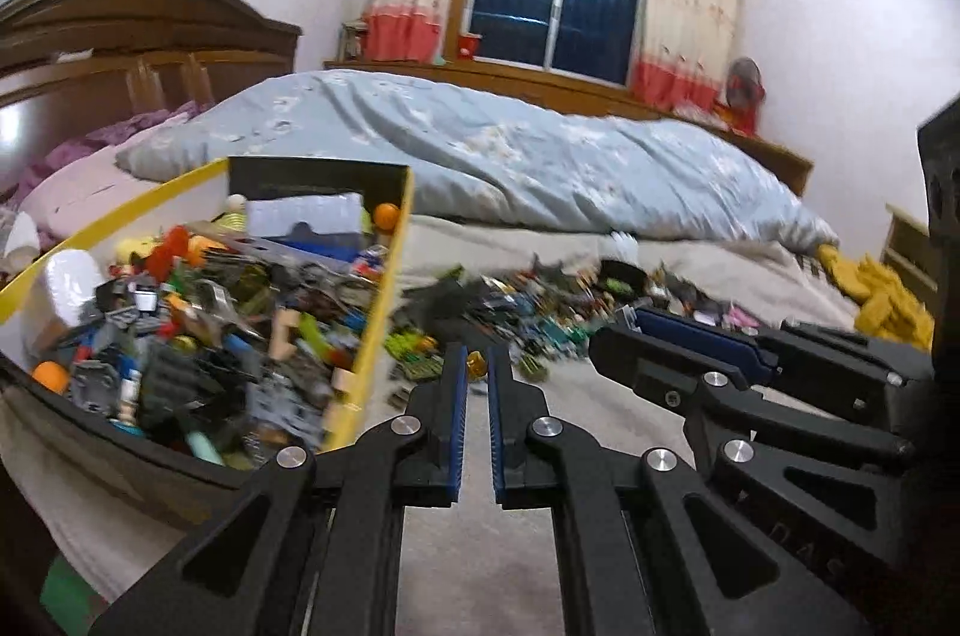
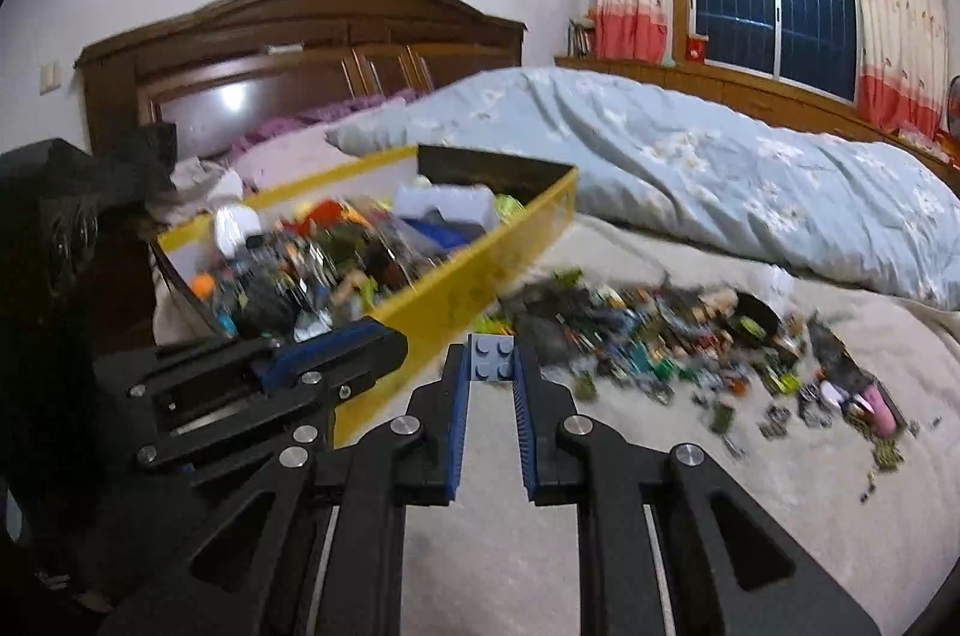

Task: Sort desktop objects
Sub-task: 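Carry the grey plate and yellow piece over the box, then lower both held pieces into the box among the toys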

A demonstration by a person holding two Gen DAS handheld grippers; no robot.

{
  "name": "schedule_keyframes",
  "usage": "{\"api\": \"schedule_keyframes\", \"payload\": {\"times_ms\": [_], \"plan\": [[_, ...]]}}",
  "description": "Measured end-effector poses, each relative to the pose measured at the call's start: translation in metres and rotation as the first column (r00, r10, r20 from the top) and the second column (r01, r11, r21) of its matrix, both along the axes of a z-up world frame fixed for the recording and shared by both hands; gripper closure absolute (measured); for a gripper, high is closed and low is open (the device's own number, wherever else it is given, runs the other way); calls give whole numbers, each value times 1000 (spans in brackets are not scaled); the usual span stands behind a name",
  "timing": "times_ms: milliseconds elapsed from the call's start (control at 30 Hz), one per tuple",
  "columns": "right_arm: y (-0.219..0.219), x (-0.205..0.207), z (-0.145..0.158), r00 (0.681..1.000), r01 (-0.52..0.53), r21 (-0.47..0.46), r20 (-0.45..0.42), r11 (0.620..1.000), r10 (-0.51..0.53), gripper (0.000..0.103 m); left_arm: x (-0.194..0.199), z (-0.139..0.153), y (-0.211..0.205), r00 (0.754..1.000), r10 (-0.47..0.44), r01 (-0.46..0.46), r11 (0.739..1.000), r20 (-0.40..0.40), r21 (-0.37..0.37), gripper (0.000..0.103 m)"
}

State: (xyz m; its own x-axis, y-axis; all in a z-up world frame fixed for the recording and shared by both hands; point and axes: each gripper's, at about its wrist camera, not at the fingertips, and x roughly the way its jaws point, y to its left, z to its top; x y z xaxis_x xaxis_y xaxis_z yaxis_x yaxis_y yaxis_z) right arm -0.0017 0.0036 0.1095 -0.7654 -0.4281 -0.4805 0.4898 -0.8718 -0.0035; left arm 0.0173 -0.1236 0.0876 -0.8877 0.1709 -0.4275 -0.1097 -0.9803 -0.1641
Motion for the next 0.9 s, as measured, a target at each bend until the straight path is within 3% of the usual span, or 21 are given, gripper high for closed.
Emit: {"api": "schedule_keyframes", "payload": {"times_ms": [200, 400, 733, 900], "plan": [[-31, 0, 11, 999, -17, 4, -41, 1000, 17, 89, 1, 7, -33, 1000, 25, -25, 999, -4, 32, 96], [-63, -3, 14, 996, -66, 18, -58, 998, 67, 88, 7, 11, -53, 993, 109, -111, 993, -45, -47, 96], [-99, -12, -4, 985, -144, 34, -91, 989, 146, 88, 3, -5, -83, 982, 187, -188, 979, -19, -75, 96], [-112, -21, -13, 979, -192, 12, -66, 981, 192, 88, 0, -13, -95, 973, 232, -231, 970, 0, -70, 97]]}}
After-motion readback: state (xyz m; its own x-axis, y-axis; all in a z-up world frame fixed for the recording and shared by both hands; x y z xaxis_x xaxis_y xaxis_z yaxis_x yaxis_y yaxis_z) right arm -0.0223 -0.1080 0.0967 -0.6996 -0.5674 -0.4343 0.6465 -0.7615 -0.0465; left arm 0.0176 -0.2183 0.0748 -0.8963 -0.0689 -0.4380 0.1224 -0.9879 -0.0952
